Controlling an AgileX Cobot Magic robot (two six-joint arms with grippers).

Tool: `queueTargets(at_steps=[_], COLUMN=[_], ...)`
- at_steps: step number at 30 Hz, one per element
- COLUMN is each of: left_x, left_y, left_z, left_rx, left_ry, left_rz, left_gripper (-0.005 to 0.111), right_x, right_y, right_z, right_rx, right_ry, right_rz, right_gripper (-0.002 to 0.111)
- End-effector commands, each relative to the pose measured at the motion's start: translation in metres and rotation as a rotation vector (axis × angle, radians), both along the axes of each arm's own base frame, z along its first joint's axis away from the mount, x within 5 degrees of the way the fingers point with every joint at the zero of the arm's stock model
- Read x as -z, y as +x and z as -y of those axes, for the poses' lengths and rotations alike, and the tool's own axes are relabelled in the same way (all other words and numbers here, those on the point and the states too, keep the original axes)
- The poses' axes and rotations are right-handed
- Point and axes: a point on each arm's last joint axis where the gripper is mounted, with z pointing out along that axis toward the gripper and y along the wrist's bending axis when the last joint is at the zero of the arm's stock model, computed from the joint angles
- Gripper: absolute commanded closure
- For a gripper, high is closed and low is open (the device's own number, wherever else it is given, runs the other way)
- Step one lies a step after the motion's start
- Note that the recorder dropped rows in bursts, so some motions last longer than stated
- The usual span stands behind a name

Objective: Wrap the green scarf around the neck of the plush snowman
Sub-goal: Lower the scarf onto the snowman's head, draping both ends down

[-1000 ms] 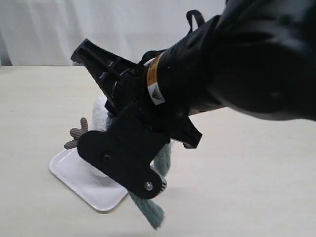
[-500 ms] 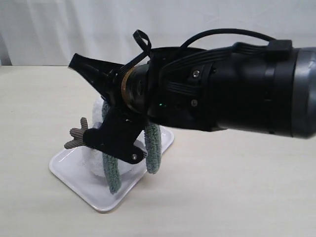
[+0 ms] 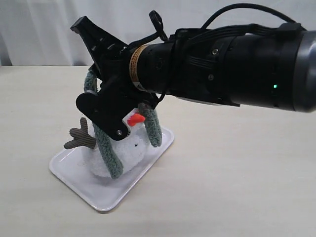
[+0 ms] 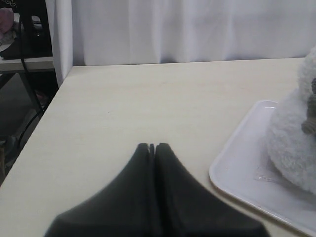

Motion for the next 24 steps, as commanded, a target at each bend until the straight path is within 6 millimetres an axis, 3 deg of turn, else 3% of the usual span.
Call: queueTargets(at_steps=[1,7,18,24], left_x=[0.0,0.0,0.0,0.0], left_y=[0.0,0.0,0.0,0.0], left_z=[0.0,0.0,0.0,0.0], left_rx=[0.002,0.002,0.002,0.002], left_ry=[0.004,0.004,0.005,0.005], left_rz=[0.012,0.012,0.012,0.012], left_gripper=[0.107,0.107,0.107,0.107], right_x=[0.017,0.032,0.039,0.059], right_y=[0.008,0.018,0.036,0.043], right_z=[0.0,-0.002,0.001,-0.002], right_rx=[0.02,0.001,-0.046,-0.04], right_ry=[-0.028,-0.019,0.143,0.119], right_rz=[-0.031,-0.055,-0.105,-0.138], right_gripper=[0.104,0.104,0.104,0.104])
